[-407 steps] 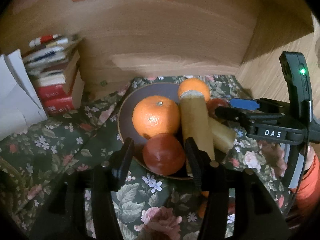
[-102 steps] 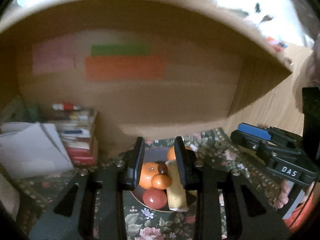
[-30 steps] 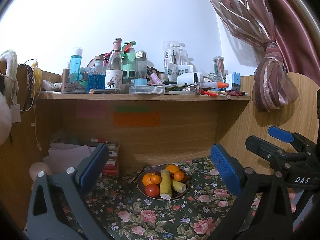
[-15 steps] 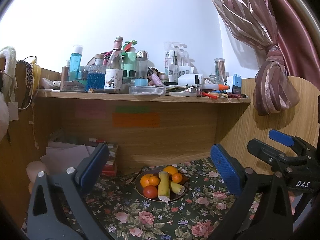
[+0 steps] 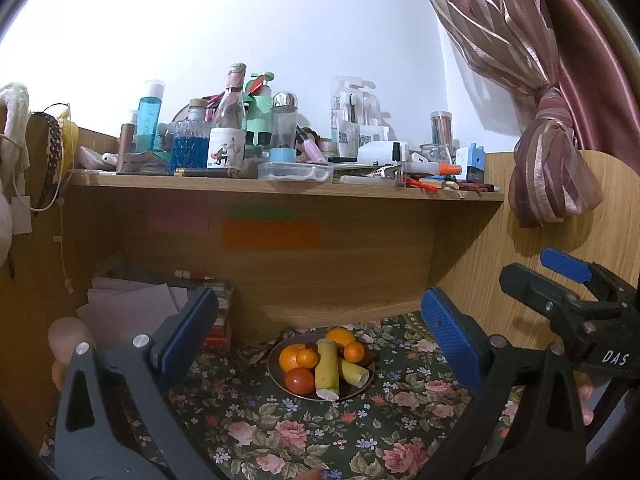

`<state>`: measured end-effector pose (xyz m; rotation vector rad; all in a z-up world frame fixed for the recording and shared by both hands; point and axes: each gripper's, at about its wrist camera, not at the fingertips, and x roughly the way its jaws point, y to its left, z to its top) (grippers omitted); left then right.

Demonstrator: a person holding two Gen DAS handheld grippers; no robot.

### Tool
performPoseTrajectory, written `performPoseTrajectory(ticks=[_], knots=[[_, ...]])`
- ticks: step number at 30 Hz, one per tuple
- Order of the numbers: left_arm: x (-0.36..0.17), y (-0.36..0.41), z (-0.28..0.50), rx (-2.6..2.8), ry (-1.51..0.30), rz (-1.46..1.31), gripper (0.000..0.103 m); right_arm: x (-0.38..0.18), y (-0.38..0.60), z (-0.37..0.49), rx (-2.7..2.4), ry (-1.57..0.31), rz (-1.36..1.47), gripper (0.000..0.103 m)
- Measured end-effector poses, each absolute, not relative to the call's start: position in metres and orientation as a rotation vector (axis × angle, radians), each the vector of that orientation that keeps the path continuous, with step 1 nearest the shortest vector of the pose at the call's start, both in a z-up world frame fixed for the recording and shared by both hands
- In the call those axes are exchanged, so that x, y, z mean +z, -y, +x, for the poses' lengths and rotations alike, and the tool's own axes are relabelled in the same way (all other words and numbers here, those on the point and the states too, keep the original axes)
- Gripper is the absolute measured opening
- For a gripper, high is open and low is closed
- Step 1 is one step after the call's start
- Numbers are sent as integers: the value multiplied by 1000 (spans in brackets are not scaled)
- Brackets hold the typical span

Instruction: Organize fruits

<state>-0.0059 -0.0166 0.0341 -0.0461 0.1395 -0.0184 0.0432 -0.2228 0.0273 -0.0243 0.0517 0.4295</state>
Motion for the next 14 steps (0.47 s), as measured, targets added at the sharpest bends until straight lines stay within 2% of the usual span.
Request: performPoseTrajectory(ticks=[14], knots=[[32,11,0,-9,-156,-40,103,23,218,49,455,-69,-22,103]])
